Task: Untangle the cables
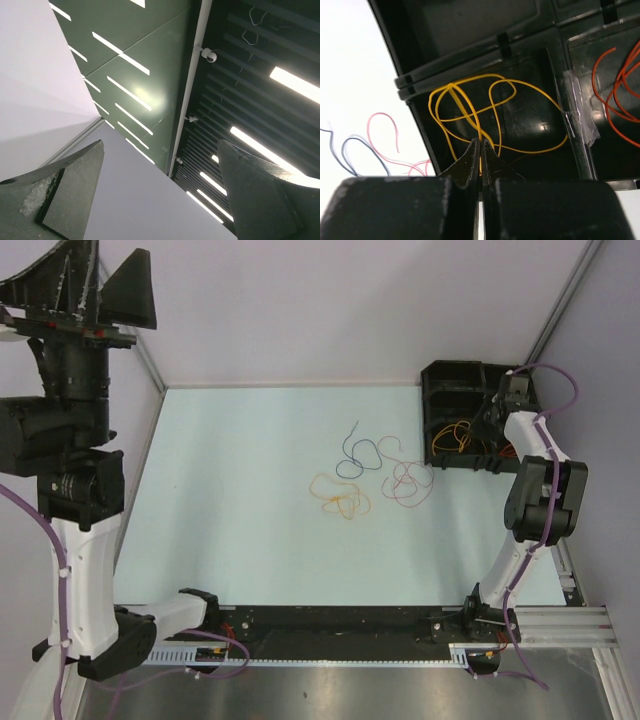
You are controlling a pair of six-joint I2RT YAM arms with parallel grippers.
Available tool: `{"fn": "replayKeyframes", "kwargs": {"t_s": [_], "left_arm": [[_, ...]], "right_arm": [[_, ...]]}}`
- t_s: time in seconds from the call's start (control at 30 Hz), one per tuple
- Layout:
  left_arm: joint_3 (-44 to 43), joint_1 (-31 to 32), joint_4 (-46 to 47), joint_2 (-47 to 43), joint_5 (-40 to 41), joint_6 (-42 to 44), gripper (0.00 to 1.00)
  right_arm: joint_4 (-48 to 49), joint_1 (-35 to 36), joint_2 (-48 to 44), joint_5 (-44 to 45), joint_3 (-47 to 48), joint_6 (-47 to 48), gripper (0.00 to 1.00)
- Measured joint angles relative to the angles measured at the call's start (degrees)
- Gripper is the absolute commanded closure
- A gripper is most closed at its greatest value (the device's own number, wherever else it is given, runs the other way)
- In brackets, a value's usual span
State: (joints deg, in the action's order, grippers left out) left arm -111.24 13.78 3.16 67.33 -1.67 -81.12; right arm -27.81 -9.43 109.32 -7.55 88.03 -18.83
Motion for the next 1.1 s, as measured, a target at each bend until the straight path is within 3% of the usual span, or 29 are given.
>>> {"fn": "replayKeyframes", "kwargs": {"t_s": [0.37, 0.43, 0.57, 0.63, 0.73, 0.87, 0.93, 1.1], "left_arm": [[-2.8, 0.0, 2.1, 3.6, -0.1, -2.4, 0.00], [-2.6, 0.0, 2.3, 3.9, -0.1, -2.4, 0.00], [1.8, -0.1, 5.0, 1.6, 0.3, -2.4, 0.00], [5.2, -0.1, 6.6, -0.4, 0.5, -2.4, 0.00], [9.5, -0.1, 5.4, -3.6, 0.6, -2.4, 0.00], [17.2, -0.2, -3.1, -8.9, -1.4, 2.9, 0.00], [20.0, -0.2, -8.2, -10.6, -2.7, 6.2, 0.00], [27.1, -0.2, -22.5, -12.5, -5.6, 15.0, 0.00]], "right_arm": [[-0.4, 1.2, 0.5, 2.4, -1.3, 0.0, 1.00], [-0.5, 1.2, 0.5, 2.6, -1.6, 0.0, 0.94], [-1.9, 1.2, -0.4, 2.8, -1.9, 0.4, 0.59], [-2.6, 1.2, -1.5, 2.9, -1.9, 0.2, 0.50], [-4.7, 1.4, -4.5, 3.5, -1.9, 0.1, 0.44], [-7.6, 3.7, -11.2, 4.5, -3.0, -1.4, 0.39], [-9.3, 6.8, -15.0, 5.0, -3.7, -2.4, 0.38], [-12.9, 16.1, -18.8, 5.6, -3.8, -5.1, 0.23]]}}
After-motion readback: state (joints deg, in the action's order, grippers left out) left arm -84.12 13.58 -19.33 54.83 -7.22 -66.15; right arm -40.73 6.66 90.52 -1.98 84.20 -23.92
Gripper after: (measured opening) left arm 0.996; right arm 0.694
